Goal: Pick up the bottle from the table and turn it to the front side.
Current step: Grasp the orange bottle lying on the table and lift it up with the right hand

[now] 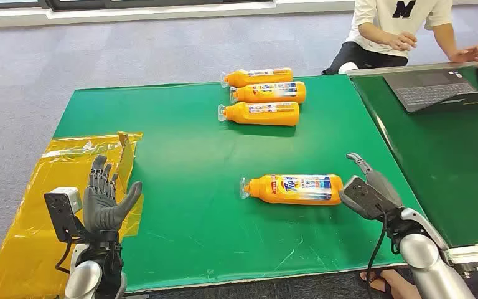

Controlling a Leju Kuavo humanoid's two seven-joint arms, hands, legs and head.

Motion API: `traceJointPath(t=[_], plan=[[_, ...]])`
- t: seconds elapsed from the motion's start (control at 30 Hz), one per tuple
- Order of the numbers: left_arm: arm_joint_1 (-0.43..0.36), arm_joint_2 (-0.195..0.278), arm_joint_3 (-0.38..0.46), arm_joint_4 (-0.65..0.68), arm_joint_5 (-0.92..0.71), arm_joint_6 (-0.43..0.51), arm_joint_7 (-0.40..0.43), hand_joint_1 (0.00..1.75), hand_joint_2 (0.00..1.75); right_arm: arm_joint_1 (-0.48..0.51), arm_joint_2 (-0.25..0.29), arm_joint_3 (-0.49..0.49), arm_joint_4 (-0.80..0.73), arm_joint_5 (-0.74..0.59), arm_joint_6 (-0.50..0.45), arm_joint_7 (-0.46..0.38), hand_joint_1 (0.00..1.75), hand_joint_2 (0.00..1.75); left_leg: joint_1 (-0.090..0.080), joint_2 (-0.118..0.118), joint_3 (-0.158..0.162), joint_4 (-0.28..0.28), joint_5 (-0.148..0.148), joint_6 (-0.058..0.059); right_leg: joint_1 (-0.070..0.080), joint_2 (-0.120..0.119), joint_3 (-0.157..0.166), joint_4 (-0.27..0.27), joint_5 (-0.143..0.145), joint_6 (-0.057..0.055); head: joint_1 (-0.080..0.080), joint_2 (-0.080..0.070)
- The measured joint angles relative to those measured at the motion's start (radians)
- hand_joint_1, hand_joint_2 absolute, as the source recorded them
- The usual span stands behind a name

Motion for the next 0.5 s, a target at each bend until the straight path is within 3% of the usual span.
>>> traceJointPath(t=[0.07, 0.17, 0.27, 0.5], plan=[[0.000, 0.001, 0.000, 0.000, 0.003, -0.004, 0.001, 0.00, 1.75, -0.003, -0.008, 0.003, 0.000, 0.047, -0.025, 0.015, 0.00, 1.75, 0.000, 0.000, 0.000, 0.000, 0.000, 0.000, 0.000, 0.000, 0.000, 0.000, 0.000, 0.000, 0.000, 0.000], [0.001, 0.002, -0.002, 0.003, 0.007, -0.019, 0.004, 0.00, 1.75, -0.027, -0.044, 0.036, 0.001, 0.295, -0.110, 0.071, 0.00, 1.75, 0.000, 0.000, -0.001, 0.000, 0.000, 0.000, 0.000, 0.000, 0.000, 0.000, 0.000, 0.000, 0.000, 0.000], [-0.001, 0.002, -0.005, 0.009, 0.007, -0.032, 0.005, 0.00, 1.75, -0.066, -0.077, 0.083, 0.005, 0.488, -0.130, 0.107, 0.00, 1.75, 0.000, 0.000, 0.000, 0.000, 0.000, 0.000, 0.000, 0.001, 0.000, 0.000, 0.000, 0.000, 0.000, 0.000], [-0.020, 0.002, -0.016, 0.033, 0.008, -0.057, 0.008, 0.00, 1.75, -0.159, -0.105, 0.192, 0.029, 0.612, -0.106, 0.111, 0.00, 1.75, 0.000, 0.000, 0.000, 0.000, 0.001, 0.000, 0.000, 0.001, 0.000, 0.000, 0.001, 0.000, 0.000, 0.000]])
